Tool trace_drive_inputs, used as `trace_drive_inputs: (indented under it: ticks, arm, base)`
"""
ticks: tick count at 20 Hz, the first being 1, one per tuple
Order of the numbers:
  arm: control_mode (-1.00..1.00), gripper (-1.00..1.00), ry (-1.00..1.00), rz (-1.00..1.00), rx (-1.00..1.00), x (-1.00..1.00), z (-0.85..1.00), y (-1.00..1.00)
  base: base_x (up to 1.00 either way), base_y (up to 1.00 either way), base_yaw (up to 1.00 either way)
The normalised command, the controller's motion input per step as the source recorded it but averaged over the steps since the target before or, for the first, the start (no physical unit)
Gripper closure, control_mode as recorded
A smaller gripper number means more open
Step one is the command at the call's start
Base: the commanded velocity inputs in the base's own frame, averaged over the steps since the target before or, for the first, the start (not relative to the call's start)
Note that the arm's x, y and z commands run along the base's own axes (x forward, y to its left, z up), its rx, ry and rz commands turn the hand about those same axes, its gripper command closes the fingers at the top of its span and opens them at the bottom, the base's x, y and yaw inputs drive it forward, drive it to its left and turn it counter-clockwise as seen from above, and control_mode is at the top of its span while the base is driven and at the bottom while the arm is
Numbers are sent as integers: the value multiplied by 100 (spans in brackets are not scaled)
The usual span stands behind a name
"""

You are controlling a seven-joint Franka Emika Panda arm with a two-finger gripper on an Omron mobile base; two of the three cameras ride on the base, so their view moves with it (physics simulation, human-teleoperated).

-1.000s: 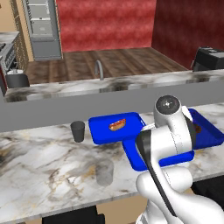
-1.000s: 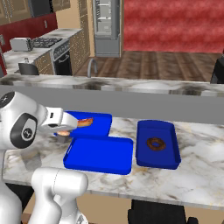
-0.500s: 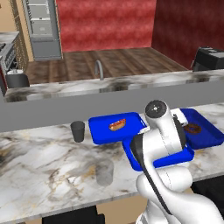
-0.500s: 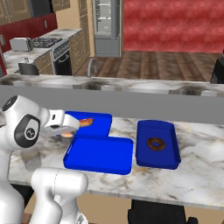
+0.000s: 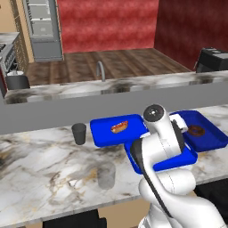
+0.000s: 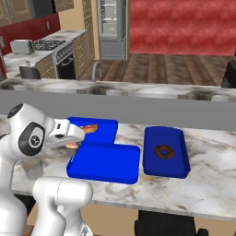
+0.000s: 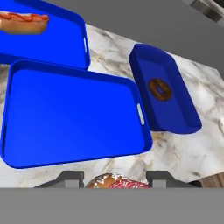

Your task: Take the cupcake and cake from the fridge and place them on the empty tray on the dining counter.

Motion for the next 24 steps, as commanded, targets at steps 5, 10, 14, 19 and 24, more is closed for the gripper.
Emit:
trace_drive_inputs:
  ticks: [5, 10, 14, 19, 24]
  arm:
    - [-100, 100, -5, 0, 0, 1, -39, 0]
    - [-100, 100, -13, 0, 0, 3, -39, 0]
    - [-100, 100, -17, 0, 0, 11, -37, 0]
    - [-100, 100, -15, 0, 0, 10, -33, -1]
    - [-100, 100, -8, 0, 0, 9, -30, -10]
  base:
    - [0, 0, 0]
    - [0, 0, 0]
    - [0, 0, 0]
    - [0, 0, 0]
    - [0, 0, 0]
